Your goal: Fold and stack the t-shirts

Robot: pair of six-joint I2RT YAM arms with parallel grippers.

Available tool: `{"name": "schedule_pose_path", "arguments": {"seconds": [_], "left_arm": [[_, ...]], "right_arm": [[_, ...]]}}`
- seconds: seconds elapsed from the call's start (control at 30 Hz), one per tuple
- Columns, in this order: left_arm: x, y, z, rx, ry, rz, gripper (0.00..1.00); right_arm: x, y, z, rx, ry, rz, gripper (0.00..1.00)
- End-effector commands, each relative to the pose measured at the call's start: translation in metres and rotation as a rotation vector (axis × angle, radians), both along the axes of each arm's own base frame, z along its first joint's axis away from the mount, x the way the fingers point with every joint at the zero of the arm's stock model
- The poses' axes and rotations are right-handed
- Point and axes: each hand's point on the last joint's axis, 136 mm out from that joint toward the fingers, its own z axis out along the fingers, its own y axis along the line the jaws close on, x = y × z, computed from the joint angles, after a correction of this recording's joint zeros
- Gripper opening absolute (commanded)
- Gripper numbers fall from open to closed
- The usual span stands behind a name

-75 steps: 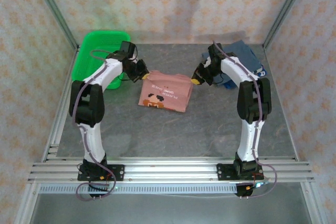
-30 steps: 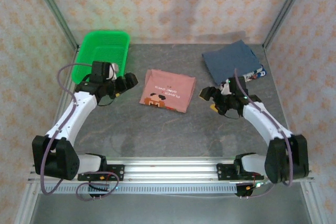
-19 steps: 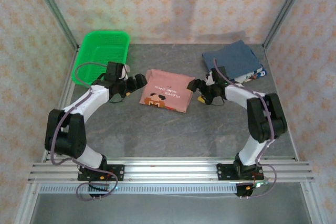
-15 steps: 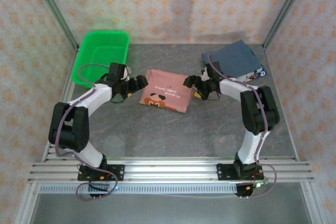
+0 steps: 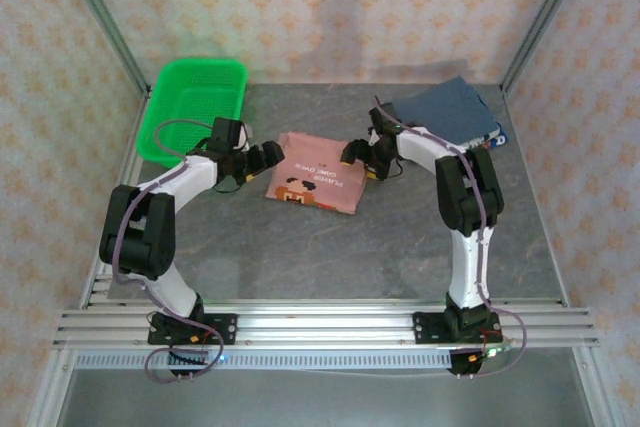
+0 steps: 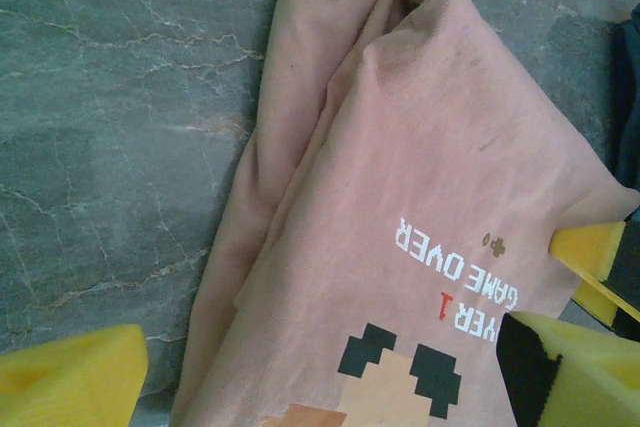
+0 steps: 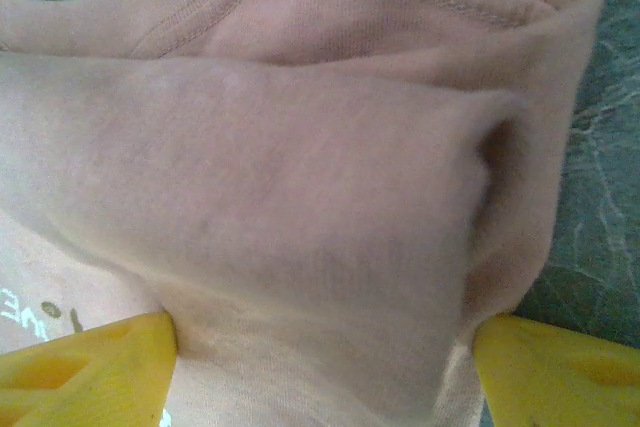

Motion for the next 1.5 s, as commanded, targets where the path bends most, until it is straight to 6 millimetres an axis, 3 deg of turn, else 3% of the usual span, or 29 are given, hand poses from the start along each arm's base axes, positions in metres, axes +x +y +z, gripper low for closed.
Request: {"name": "schedule_pose_path", "arguments": {"seconds": [0.0, 0.1, 0.2, 0.37, 0.5, 0.6, 0.77, 0.97, 1.17, 1.47], "left_arm": [[0.006, 0.003, 0.006, -0.023, -0.035, 0.003, 0.91], [0.005, 0.007, 0.004, -0.028, -0.033, 0.009, 0.91], [0.002, 0.009, 0.006, -0.035, -0.027, 0.012, 0.9], [-0.01, 0.013, 0.018, -0.033, -0.029, 0.017, 0.9], [-0.023, 0.017, 0.038, -0.024, -0.048, 0.017, 0.9], [-0.03, 0.02, 0.065, -0.016, -0.098, 0.029, 0.91], [-0.039, 0.031, 0.128, 0.022, -0.224, 0.058, 0.92], [-0.053, 0.042, 0.186, 0.06, -0.337, 0.091, 0.93], [-0.068, 0.05, 0.207, 0.107, -0.389, 0.095, 0.94], [-0.082, 0.06, 0.208, 0.151, -0.393, 0.125, 0.94]], "right_arm": [[-0.018, -0.012, -0.027, -0.142, 0.087, 0.032, 0.78], [-0.019, -0.009, -0.035, -0.195, 0.109, 0.061, 0.74], [-0.019, -0.002, -0.045, -0.255, 0.148, 0.108, 0.62], [-0.007, -0.002, -0.053, -0.333, 0.144, 0.086, 0.22], [0.013, -0.007, -0.029, -0.385, 0.062, 0.106, 0.0], [0.029, -0.016, 0.007, -0.466, -0.035, 0.161, 0.0], [0.05, -0.045, 0.073, -0.658, -0.187, 0.251, 0.0], [0.076, -0.068, 0.129, -0.843, -0.319, 0.305, 0.0], [0.09, -0.085, 0.163, -0.995, -0.408, 0.342, 0.0], [0.097, -0.104, 0.207, -1.104, -0.497, 0.323, 0.0]]}}
